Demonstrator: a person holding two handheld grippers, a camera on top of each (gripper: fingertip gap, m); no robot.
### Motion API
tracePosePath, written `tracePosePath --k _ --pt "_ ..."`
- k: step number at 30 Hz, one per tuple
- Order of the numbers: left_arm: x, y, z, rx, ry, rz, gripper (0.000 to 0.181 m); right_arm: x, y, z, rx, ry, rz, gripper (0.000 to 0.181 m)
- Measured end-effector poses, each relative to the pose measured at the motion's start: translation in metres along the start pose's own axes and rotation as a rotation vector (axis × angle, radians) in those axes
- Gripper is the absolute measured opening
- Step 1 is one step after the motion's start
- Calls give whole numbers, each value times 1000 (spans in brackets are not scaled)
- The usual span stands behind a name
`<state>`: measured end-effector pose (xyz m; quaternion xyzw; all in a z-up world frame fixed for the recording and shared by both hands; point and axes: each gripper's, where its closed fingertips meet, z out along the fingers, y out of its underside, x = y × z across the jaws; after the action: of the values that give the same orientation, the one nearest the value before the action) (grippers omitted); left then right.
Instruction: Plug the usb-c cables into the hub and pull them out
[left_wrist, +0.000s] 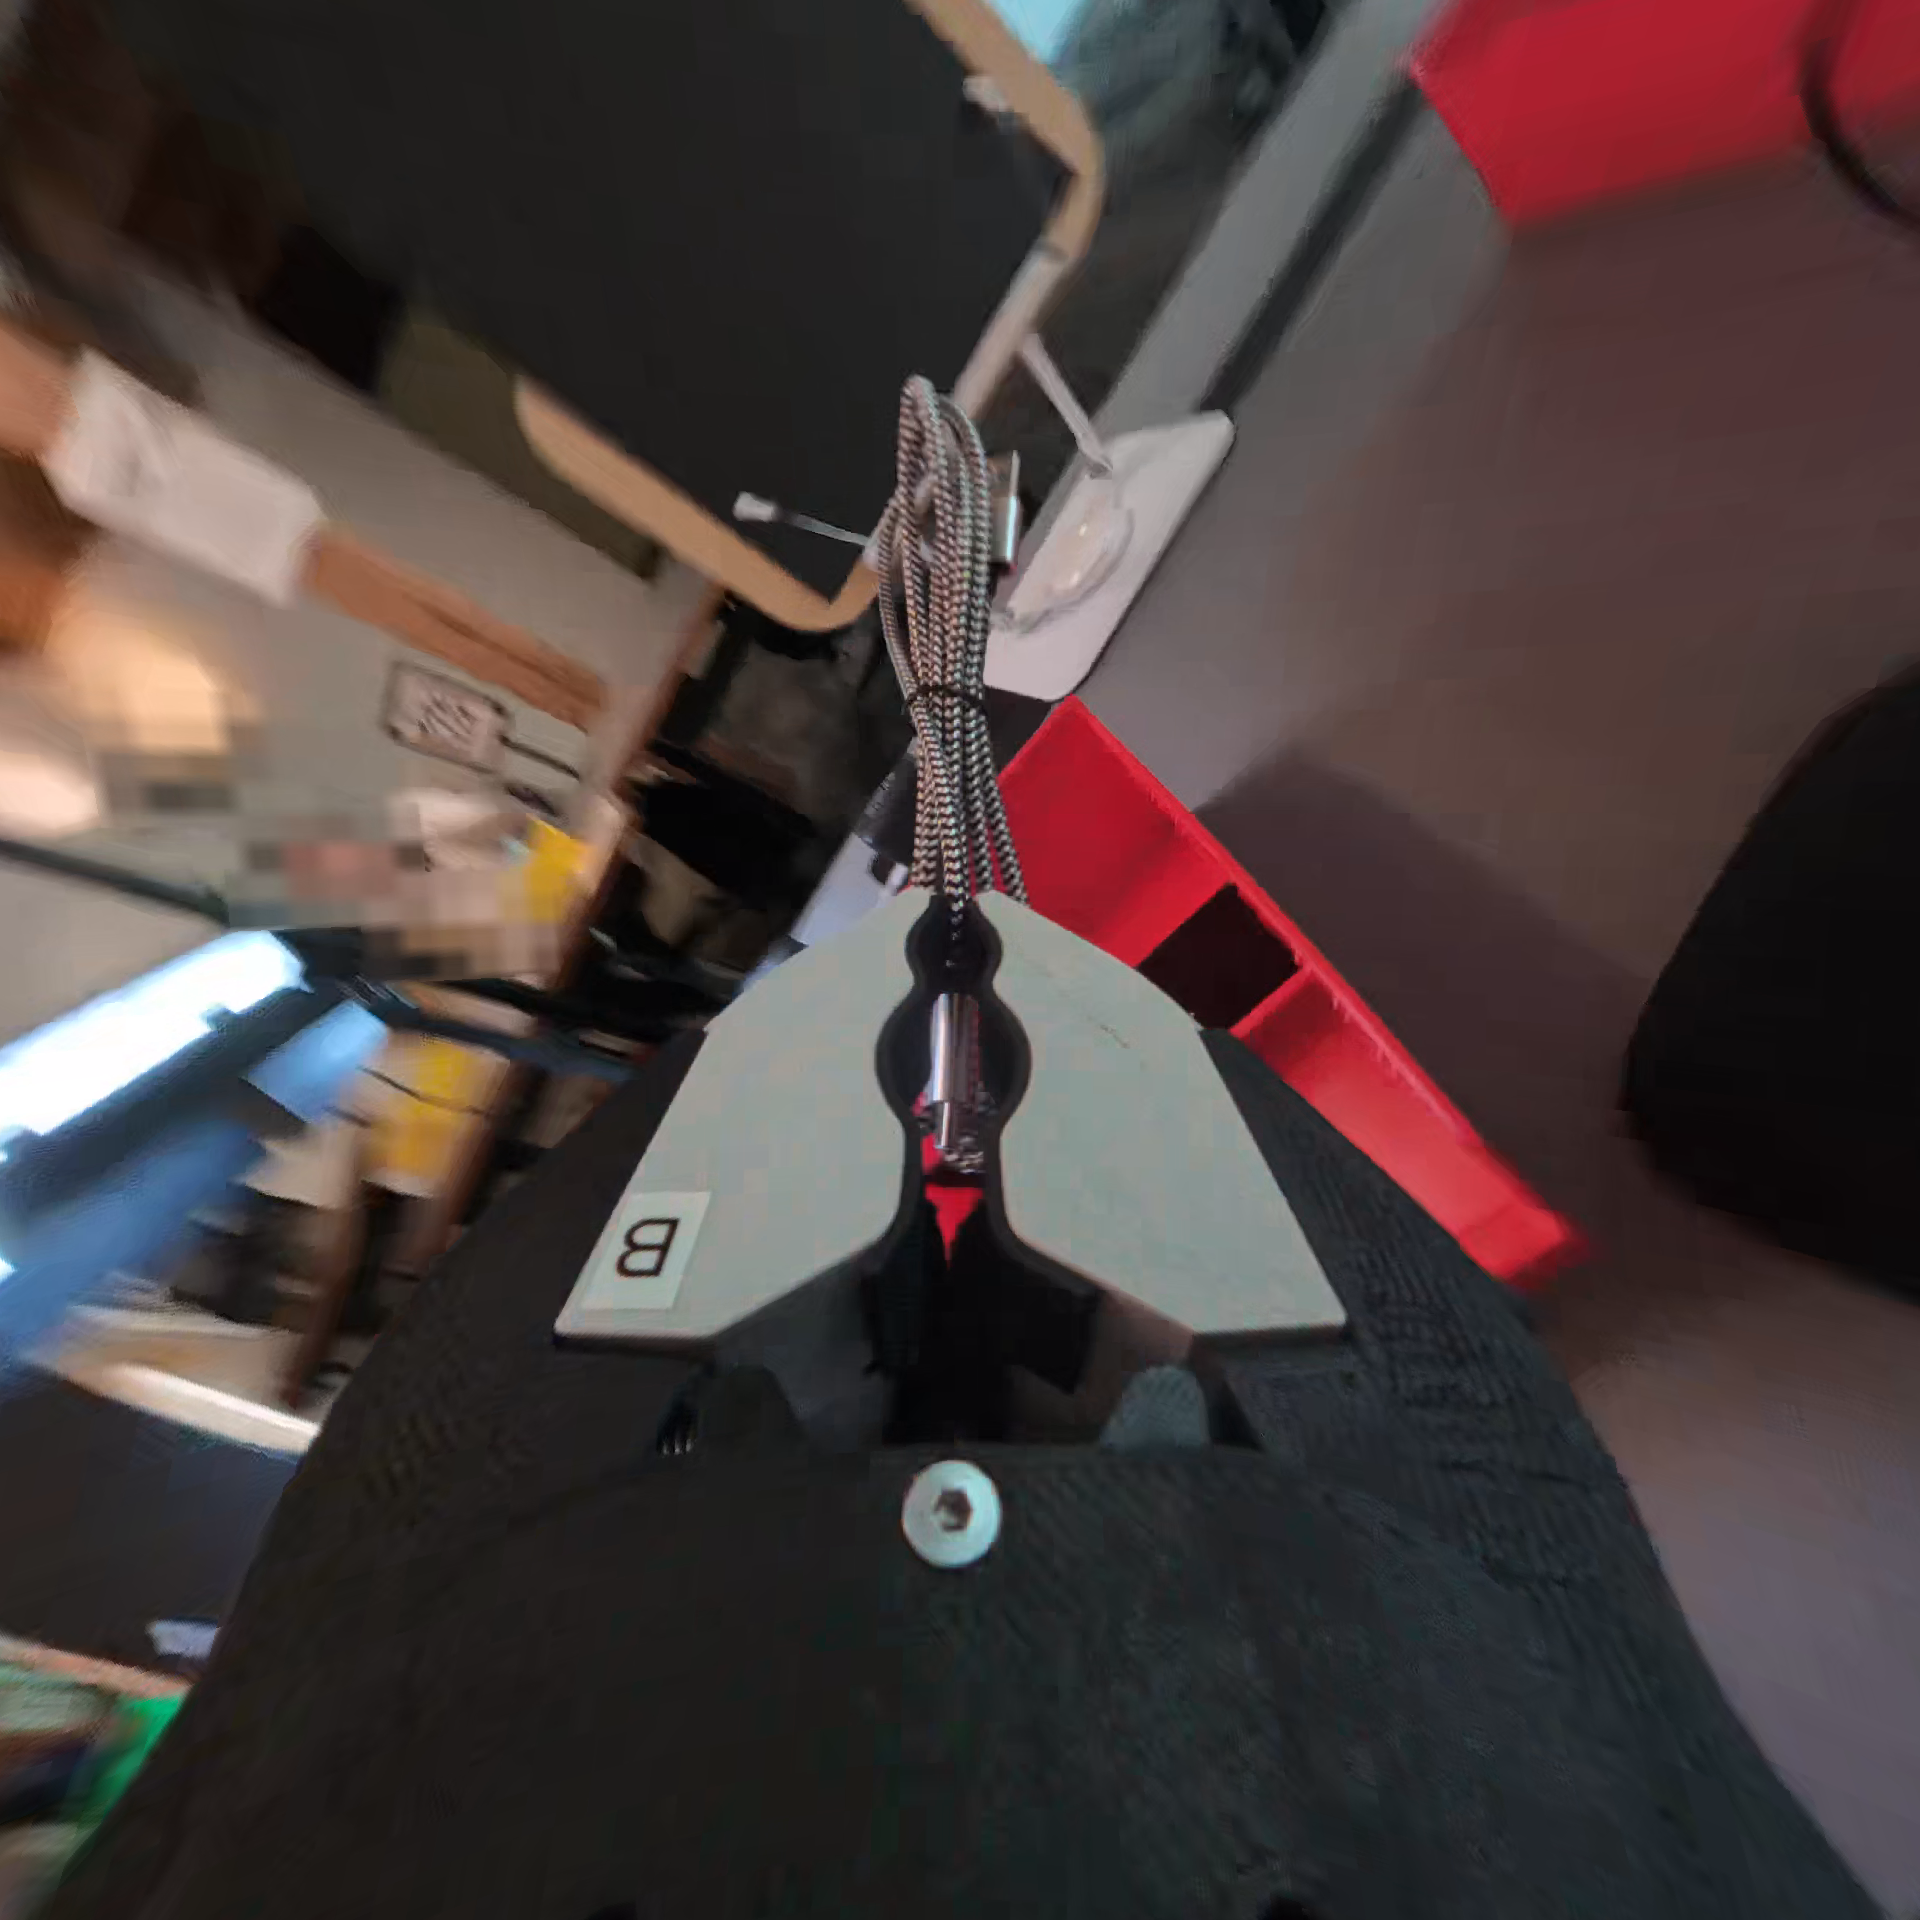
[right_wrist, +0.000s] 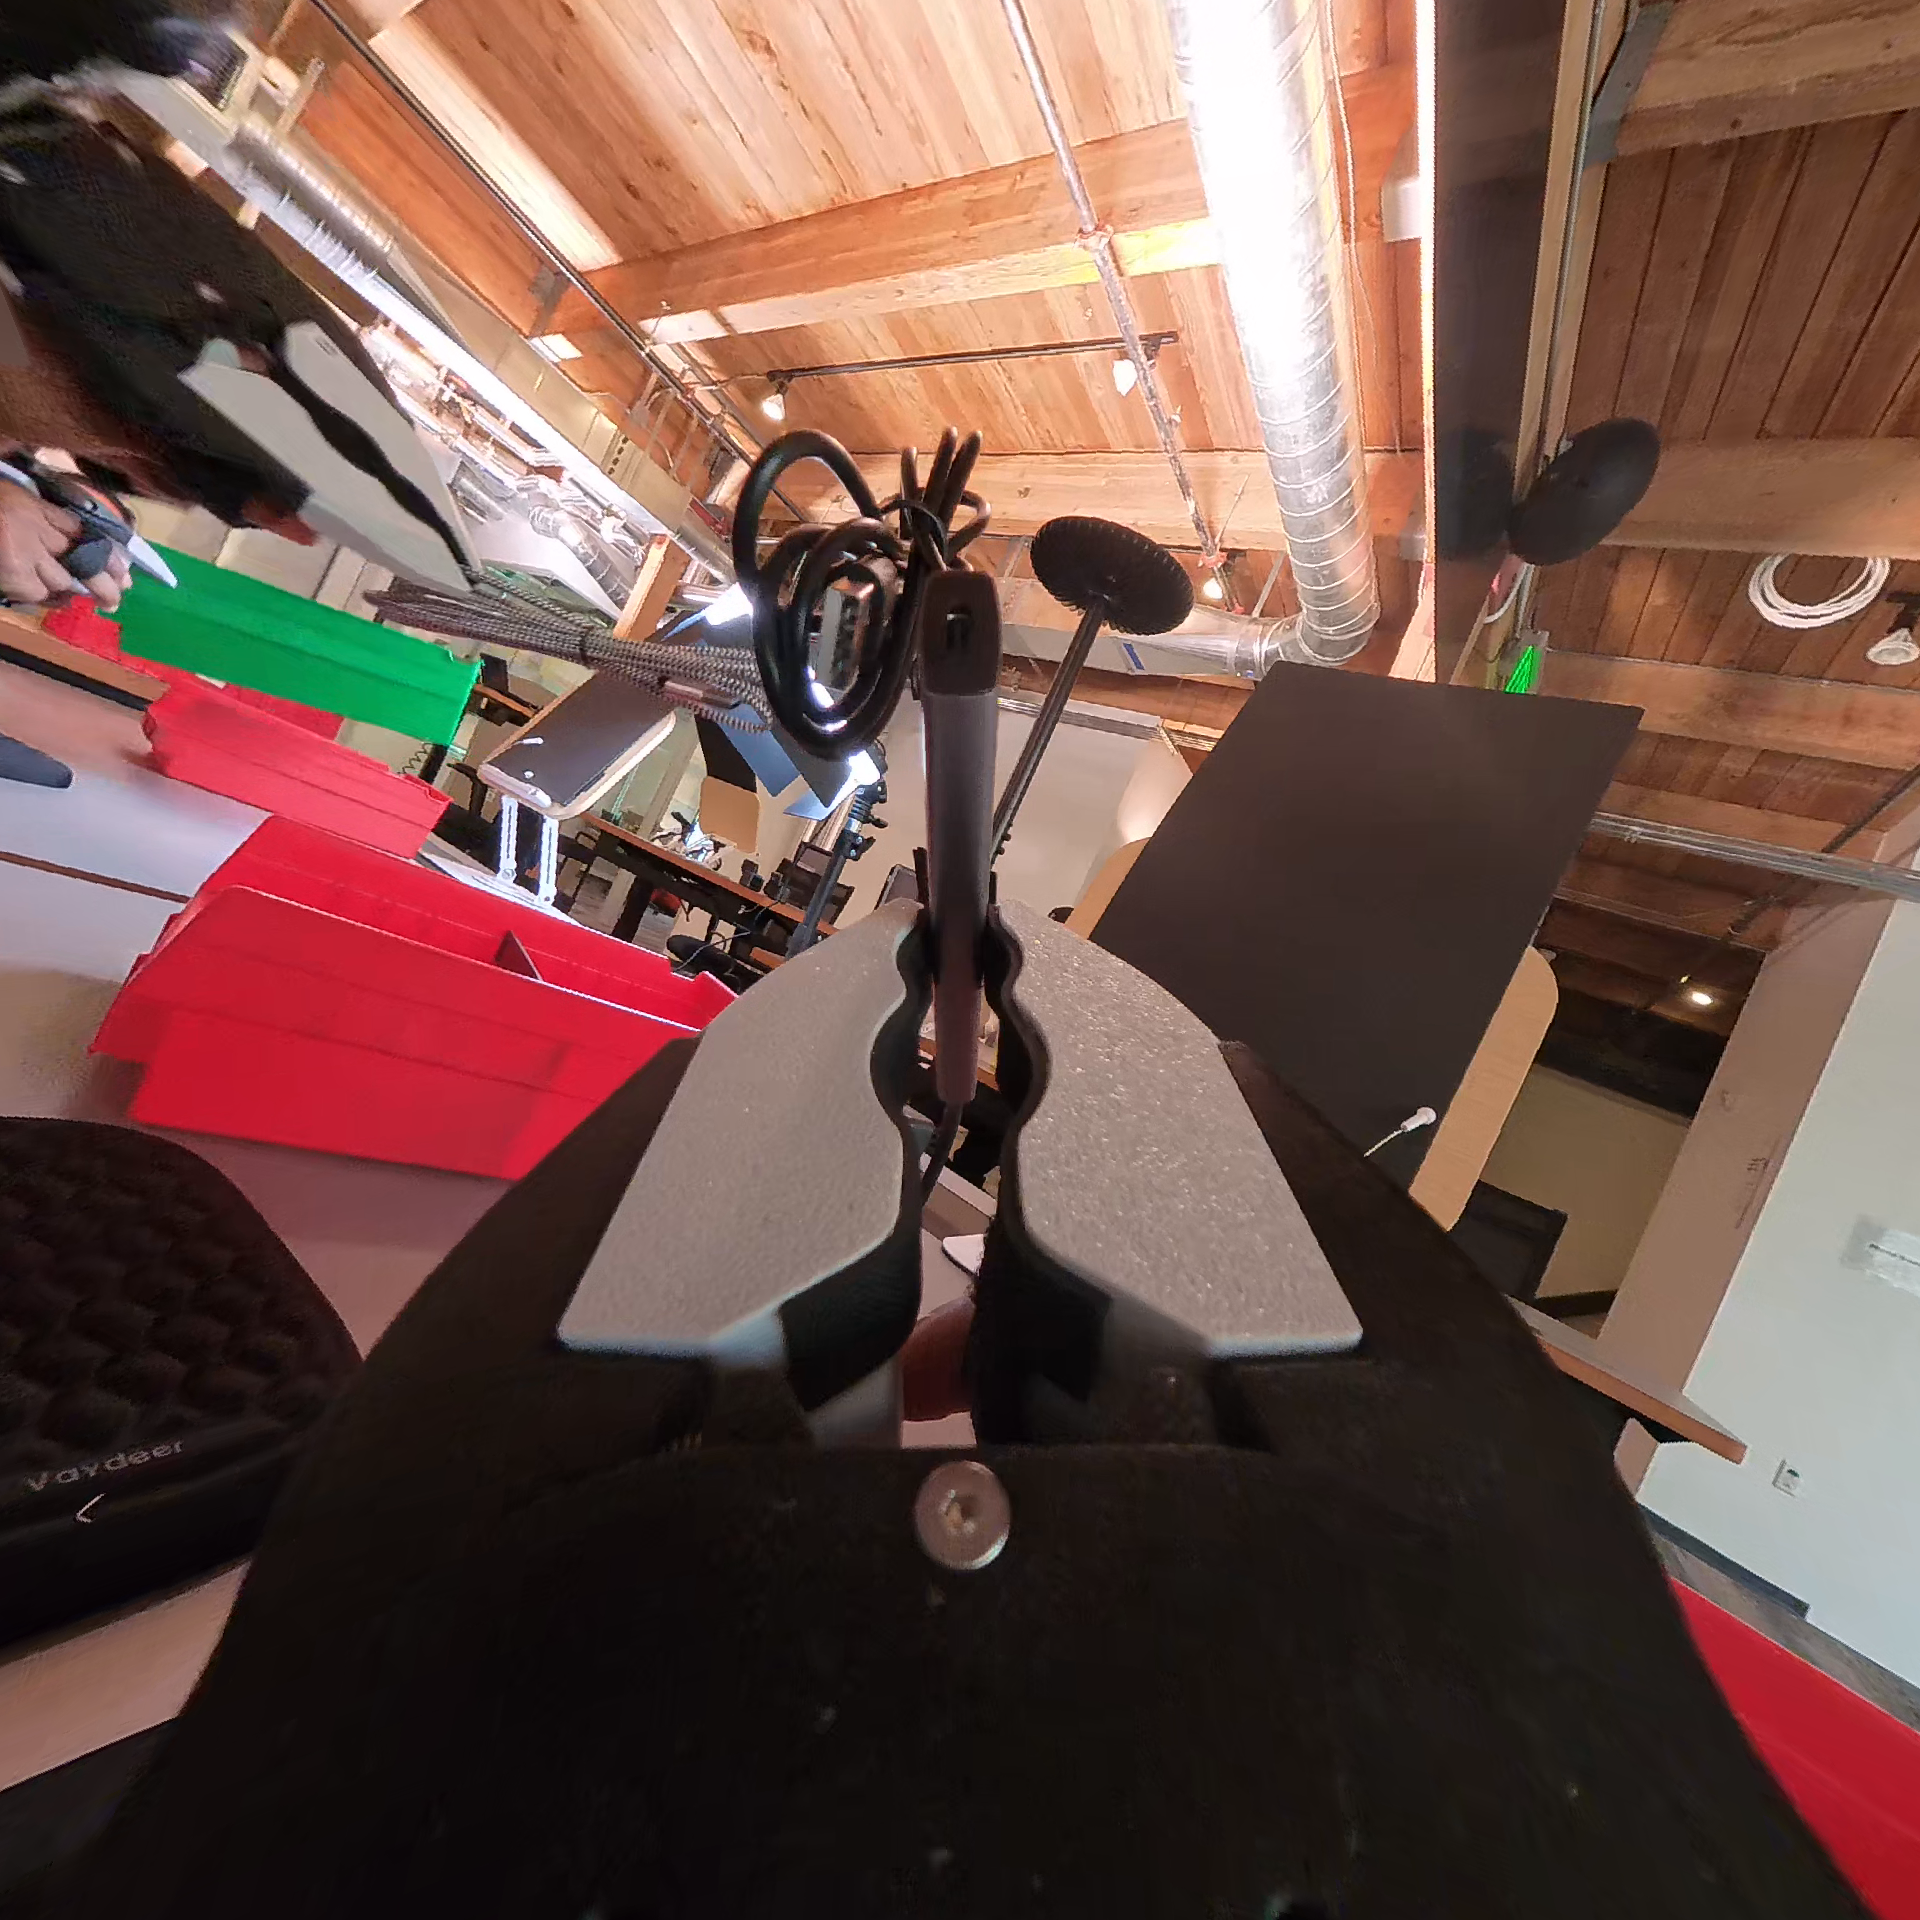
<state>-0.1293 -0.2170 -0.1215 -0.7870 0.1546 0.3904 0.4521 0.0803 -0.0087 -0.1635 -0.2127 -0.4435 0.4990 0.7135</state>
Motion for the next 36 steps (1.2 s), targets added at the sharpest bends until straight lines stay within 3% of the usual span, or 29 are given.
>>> tracePosePath --k 2,5,10,15,18,21,24,26,27,30,32,34,36 --pt "19 -15 -5 -53 -8 257 1 0 0 0 1 2 -2 8" --pt "41 -20 -22 -92 156 423 1 -1 -1 -1 5 2 -9 8" --pt "76 3 -50 -73 560 681 1 -1 -2 -1 9 4 -4 8" --pt "162 24 -18 -176 984 864 1 -3 -2 0 8 6 -25 8" --pt "198 24 23 -204 1016 923 3 0 -2 -2 12 16 -13 8" --pt "215 6 64 -176 933 822 8 5 -1 -3 8 27 -2 8" --pt "222 -5 79 -137 907 619 10 6 0 -4 8 31 6 8" --pt "214 -17 83 -95 831 404 39 5 -1 -4 12 27 8 8" --pt "210 -24 81 -65 806 276 43 4 -1 -3 11 23 8 8" --pt "201 -42 66 -10 736 -155 44 1 0 -1 9 11 8 8" --pt "200 -40 63 -44 643 -426 44 0 -1 -1 10 11 8 8" --pt "212 -31 63 -76 575 -566 50 0 -1 -1 13 12 8 8" --pt "232 -28 65 -90 543 -585 53 -1 -1 0 12 8 10 8"
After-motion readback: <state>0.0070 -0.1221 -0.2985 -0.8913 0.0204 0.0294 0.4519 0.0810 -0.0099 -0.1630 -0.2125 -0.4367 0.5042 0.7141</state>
